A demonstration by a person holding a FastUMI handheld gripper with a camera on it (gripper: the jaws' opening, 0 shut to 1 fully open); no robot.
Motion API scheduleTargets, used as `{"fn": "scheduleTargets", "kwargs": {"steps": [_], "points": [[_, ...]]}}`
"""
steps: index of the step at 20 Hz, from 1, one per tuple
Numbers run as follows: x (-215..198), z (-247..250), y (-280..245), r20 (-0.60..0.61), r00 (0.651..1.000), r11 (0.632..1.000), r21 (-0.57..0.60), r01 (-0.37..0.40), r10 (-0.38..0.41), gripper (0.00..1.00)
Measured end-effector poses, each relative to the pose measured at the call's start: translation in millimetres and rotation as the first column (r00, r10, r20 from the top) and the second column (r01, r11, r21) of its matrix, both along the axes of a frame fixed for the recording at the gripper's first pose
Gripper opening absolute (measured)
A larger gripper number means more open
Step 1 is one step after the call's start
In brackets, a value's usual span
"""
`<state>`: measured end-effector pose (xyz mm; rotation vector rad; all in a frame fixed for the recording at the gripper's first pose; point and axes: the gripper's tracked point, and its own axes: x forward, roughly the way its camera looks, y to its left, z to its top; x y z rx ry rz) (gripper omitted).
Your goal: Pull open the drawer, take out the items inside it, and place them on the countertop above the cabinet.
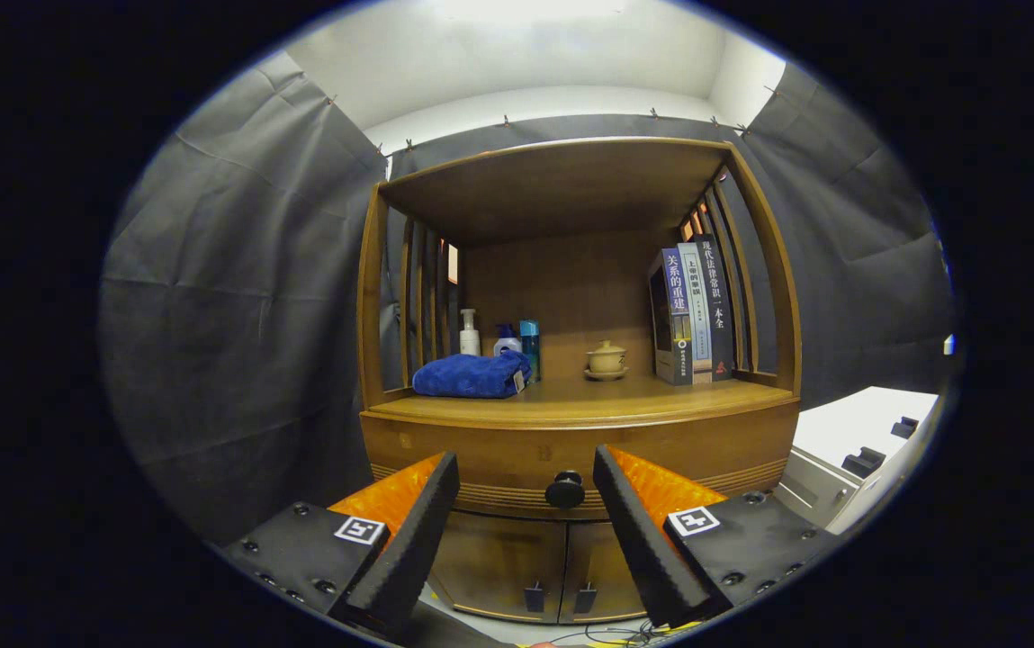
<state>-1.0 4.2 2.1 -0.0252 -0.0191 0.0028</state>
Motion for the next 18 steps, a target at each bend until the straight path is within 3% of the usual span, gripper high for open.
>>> {"fn": "scheduleTargets", "kwargs": {"steps": [18], "points": [[-7.5, -5.3, 1.9, 0.004, 1.0, 1.0, -0.008, -0.009, 0.009, 0.98]]}}
